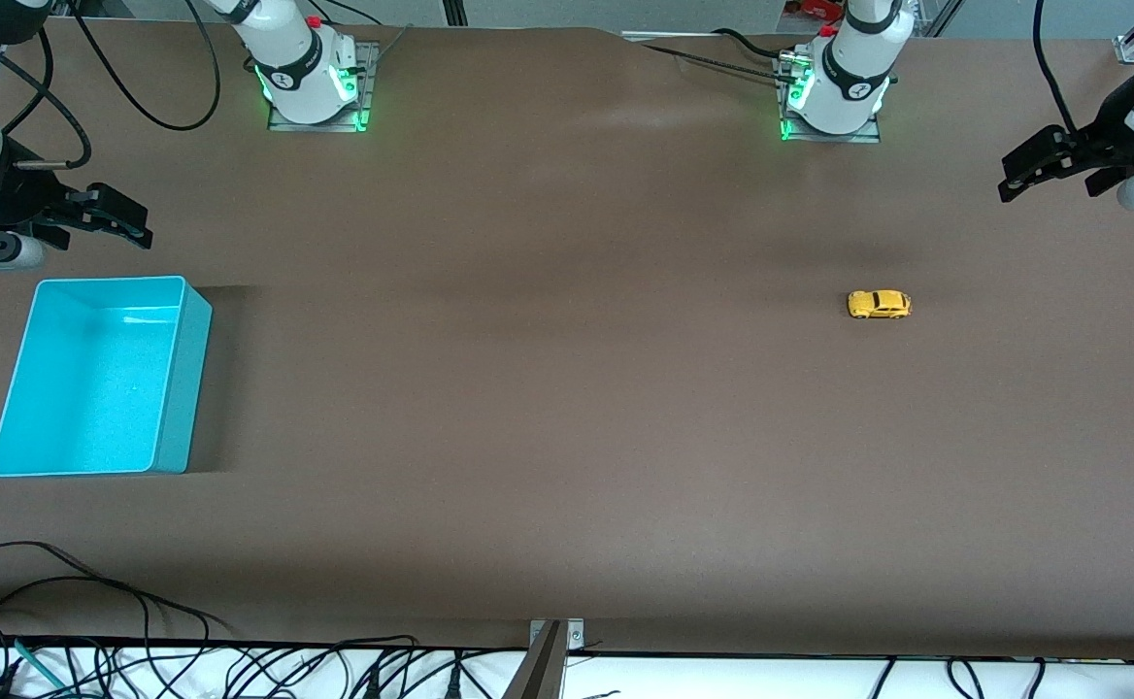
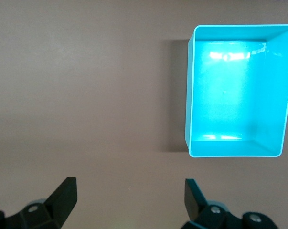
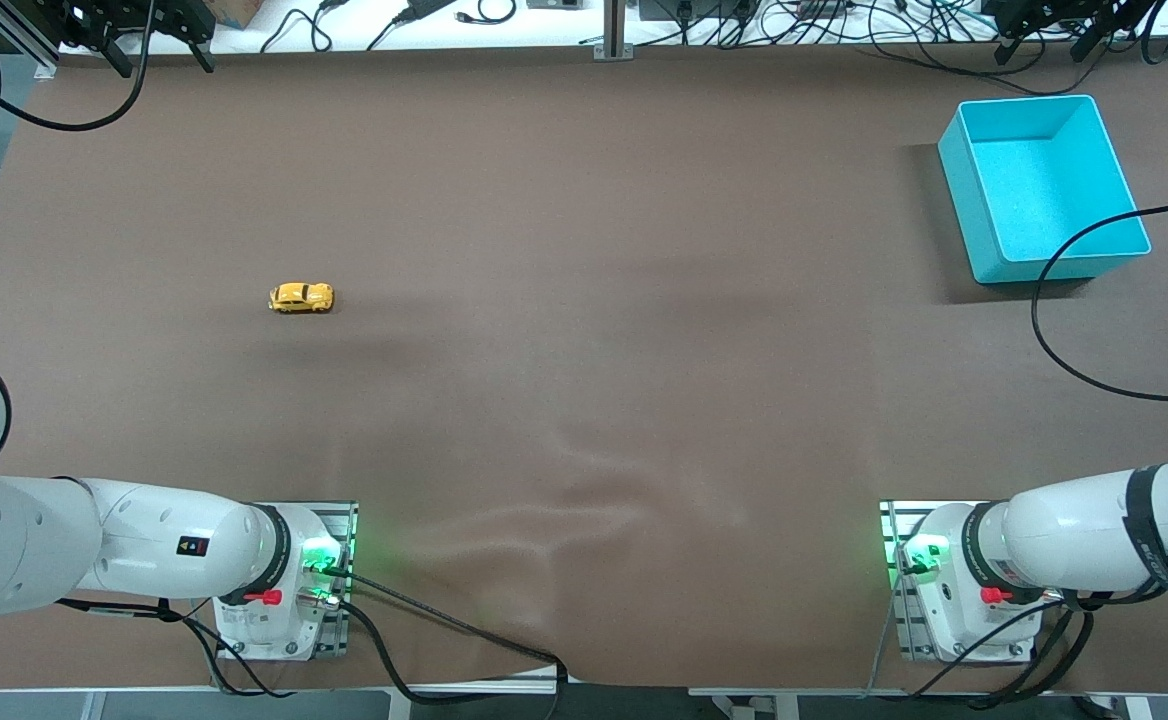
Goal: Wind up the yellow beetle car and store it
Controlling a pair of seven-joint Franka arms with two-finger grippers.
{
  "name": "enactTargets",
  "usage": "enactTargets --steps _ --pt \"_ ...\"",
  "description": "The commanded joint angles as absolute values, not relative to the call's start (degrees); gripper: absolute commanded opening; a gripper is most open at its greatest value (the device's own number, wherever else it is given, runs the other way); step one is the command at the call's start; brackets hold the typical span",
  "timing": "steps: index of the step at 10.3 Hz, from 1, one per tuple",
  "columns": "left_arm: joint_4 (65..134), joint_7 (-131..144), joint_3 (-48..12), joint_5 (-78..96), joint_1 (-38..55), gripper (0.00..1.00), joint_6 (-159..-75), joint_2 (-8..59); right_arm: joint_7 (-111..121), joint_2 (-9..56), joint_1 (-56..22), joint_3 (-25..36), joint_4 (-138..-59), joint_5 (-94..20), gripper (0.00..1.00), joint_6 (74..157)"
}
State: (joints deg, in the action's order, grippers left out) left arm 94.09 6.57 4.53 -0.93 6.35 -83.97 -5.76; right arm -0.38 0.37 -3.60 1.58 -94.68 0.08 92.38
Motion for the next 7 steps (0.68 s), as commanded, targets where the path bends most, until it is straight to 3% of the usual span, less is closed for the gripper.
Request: enactTargets --steps 1,7 --pt "91.9 6.6 4.8 -0.1 6.7 1.00 -83.7 -5.2 -0.4 0.8 -3.0 1.2 -93.6 -0.5 1.00 92.7" --pt "91.8 6.6 2.1 -0.1 6.2 1.00 -83.5 -4.7 -0.4 0.7 -3.0 1.2 -93.6 -0.6 1.00 92.7"
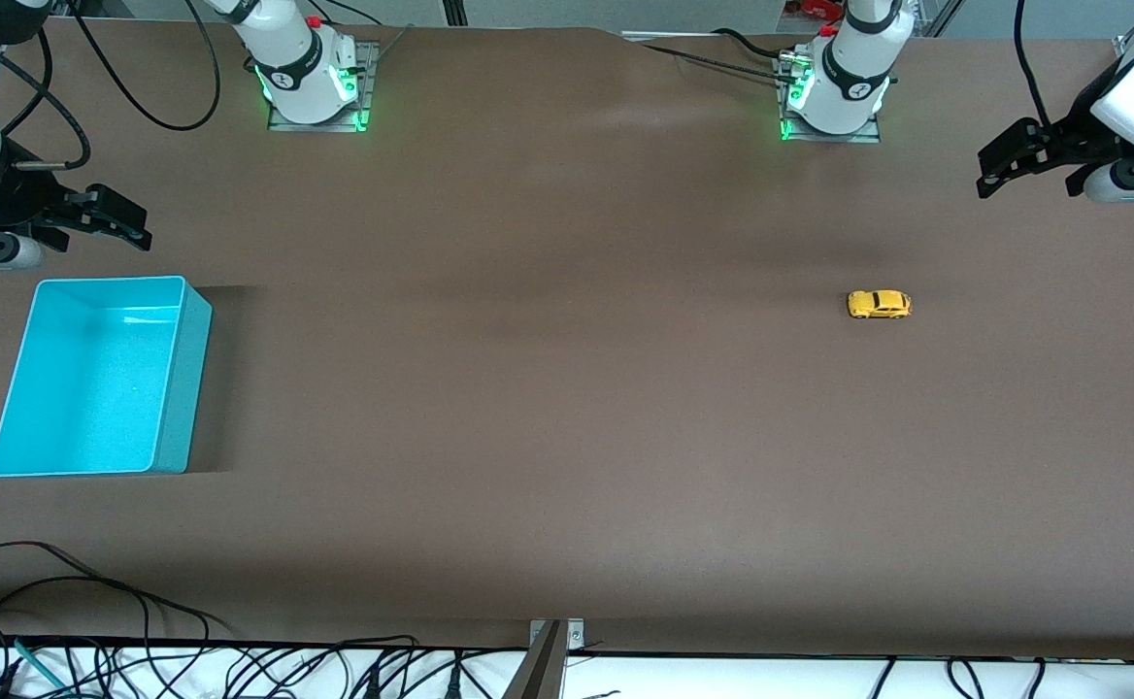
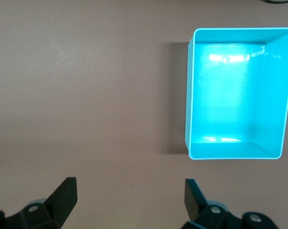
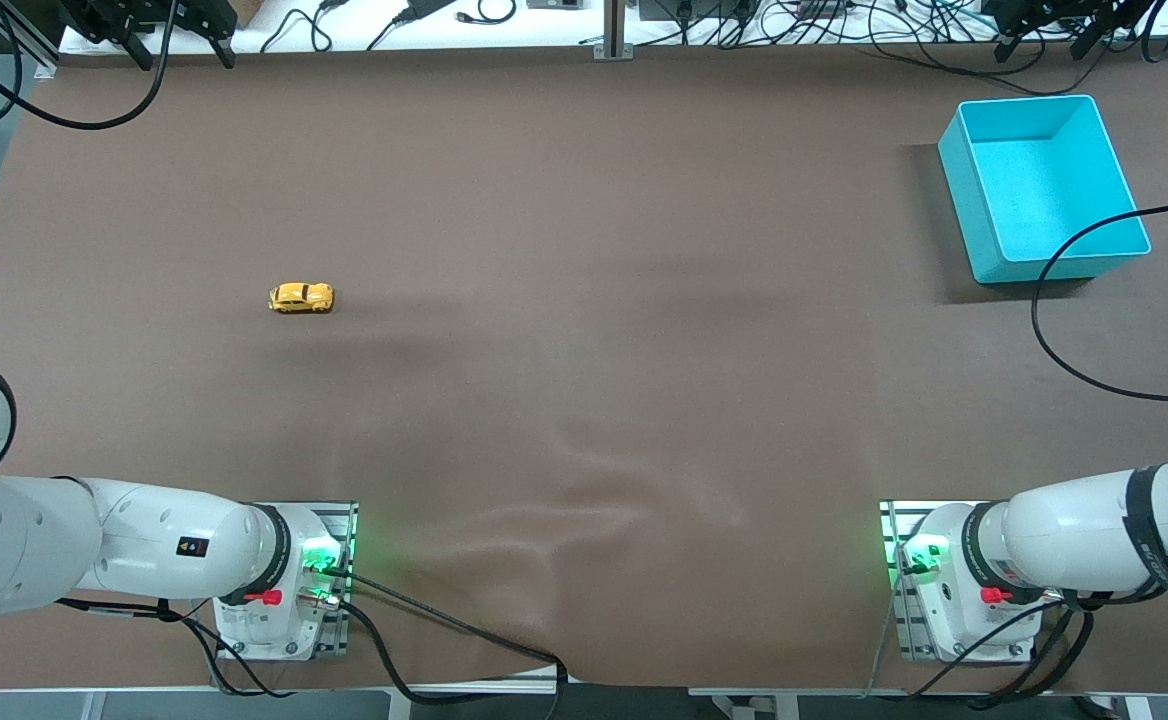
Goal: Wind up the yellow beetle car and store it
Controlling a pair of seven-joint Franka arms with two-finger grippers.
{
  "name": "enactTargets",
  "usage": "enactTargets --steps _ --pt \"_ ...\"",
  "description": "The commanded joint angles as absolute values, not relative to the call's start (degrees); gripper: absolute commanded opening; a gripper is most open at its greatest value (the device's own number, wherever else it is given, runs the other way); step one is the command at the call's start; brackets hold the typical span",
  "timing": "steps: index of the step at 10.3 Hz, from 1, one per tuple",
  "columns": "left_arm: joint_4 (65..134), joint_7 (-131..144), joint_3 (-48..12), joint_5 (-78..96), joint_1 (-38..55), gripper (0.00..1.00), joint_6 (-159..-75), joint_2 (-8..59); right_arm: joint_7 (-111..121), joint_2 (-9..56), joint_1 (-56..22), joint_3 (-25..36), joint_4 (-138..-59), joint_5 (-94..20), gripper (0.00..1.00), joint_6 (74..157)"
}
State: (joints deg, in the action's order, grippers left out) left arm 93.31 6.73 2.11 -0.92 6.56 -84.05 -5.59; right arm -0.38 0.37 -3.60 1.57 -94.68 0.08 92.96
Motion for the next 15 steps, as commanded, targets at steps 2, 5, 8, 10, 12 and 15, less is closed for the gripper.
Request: enactTargets --steps 2,5,8,10,12,15 --pt "90.4 6.0 -0.2 -0.1 2.1 1.00 -83.5 -3.0 -0.5 0.7 -3.2 1.1 -93.7 -0.6 1.00 92.5" --pt "89.5 5.9 -0.6 0.0 0.9 1.00 -83.5 -2.0 -0.7 0.7 -3.3 1.1 -93.7 -0.5 1.00 92.5" --pt "89.5 6.0 -0.4 0.0 1.1 1.00 -83.5 -2.2 -0.8 0.7 -3.3 1.1 -93.7 -0.6 1.00 92.6" --pt "89.6 6.0 -0.4 0.0 1.0 1.00 -83.3 -2.2 -0.7 0.7 -3.3 1.1 -93.7 -0.6 1.00 92.6" --pt "89.6 6.1 -0.4 0.0 1.0 1.00 -83.2 -2.2 -0.7 0.7 -3.3 1.1 -93.7 -0.6 1.00 92.5" --pt "89.6 6.3 -0.4 -0.1 1.0 1.00 -83.2 -2.2 -0.7 0.7 -3.3 1.1 -93.7 -0.6 1.00 92.5"
